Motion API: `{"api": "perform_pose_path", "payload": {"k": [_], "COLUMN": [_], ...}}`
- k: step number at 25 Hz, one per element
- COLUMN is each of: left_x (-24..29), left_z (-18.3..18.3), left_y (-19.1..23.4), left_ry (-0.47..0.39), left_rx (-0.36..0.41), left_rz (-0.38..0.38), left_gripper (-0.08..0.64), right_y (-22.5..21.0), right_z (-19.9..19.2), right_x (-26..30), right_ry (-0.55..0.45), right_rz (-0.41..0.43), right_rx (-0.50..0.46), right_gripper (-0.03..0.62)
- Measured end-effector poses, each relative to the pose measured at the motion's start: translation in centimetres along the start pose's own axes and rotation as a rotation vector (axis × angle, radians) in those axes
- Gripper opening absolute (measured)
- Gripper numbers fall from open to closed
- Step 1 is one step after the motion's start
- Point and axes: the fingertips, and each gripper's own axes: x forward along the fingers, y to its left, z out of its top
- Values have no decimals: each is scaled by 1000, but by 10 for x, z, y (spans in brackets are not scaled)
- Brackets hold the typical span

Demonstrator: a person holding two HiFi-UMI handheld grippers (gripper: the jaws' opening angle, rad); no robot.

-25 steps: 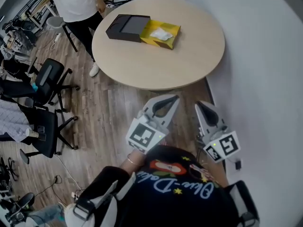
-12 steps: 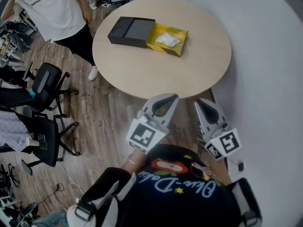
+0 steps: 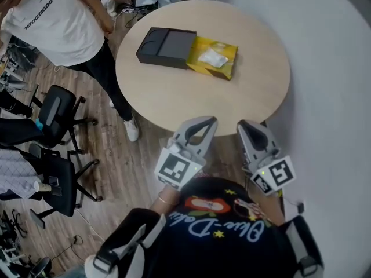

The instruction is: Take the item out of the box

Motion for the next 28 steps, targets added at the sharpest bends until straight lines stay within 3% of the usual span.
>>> {"api": "perform_pose_path", "payload": {"k": [15, 20, 28], "left_x": [-5, -6, 17], "left_z": [-24, -23, -10], "left_y": [42, 65, 121], "left_ry": [12, 27, 45], "left_rx": [-82, -71, -31], "left_rz": [30, 85, 163], "left_gripper": [-14, -14, -14], "right_y": [-2, -19, -46], "right_z": [-15, -24, -6], "right_x": [44, 66, 132], "right_ry": [64, 86, 42], "right_rz": [16, 34, 117], "right_rx": [-28, -9, -4], "right_gripper": [-2, -2, -2]}}
